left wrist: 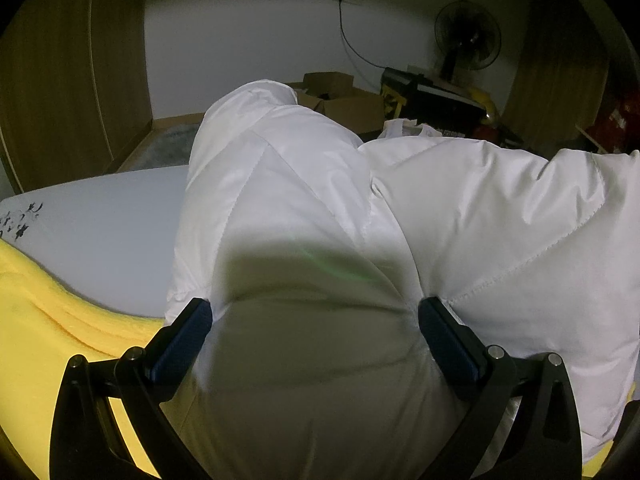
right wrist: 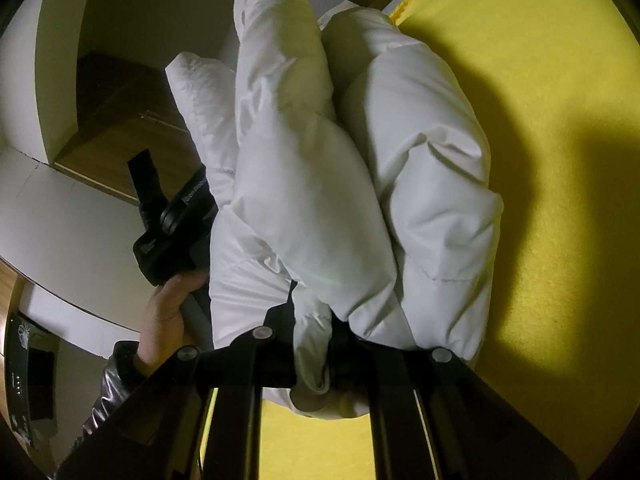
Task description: Fold large clothes
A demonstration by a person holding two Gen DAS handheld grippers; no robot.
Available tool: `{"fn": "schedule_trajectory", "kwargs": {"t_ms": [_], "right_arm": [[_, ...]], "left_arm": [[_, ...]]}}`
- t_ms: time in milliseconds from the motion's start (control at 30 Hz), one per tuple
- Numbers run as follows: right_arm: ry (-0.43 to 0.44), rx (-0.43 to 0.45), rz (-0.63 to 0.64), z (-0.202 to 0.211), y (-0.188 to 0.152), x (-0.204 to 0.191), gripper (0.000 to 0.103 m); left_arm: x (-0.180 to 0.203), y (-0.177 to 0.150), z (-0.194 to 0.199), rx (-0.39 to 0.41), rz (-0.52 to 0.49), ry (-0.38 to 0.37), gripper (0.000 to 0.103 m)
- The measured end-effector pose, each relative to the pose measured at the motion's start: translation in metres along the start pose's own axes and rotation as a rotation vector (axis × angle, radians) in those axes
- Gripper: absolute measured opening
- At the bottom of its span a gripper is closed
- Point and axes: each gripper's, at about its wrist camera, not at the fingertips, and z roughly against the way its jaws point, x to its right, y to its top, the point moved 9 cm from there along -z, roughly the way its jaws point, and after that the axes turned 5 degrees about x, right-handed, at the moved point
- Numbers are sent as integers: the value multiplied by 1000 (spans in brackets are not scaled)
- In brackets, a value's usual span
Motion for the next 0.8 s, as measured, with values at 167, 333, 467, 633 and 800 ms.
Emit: {"fn": "schedule_trajectory", "kwargs": {"t_ms": [167, 333, 467, 633, 800], "right_arm": [[2, -2, 1, -1, 0, 1, 7], [1, -3, 1, -1, 0, 1, 7], [2, -2, 0, -1, 0, 1, 7], [-8, 31, 48, 3, 0, -7, 11], [-112, 144, 98, 38, 12, -37, 47]], "left_arm": [[-3, -2, 1, 2, -1, 2, 103], [-1, -2, -1, 3, -3, 4, 103], [-1, -3, -2, -3, 4, -3, 103], [-6, 3, 6, -39, 48, -60, 103], [-38, 21, 62, 30, 195, -137, 103]]}}
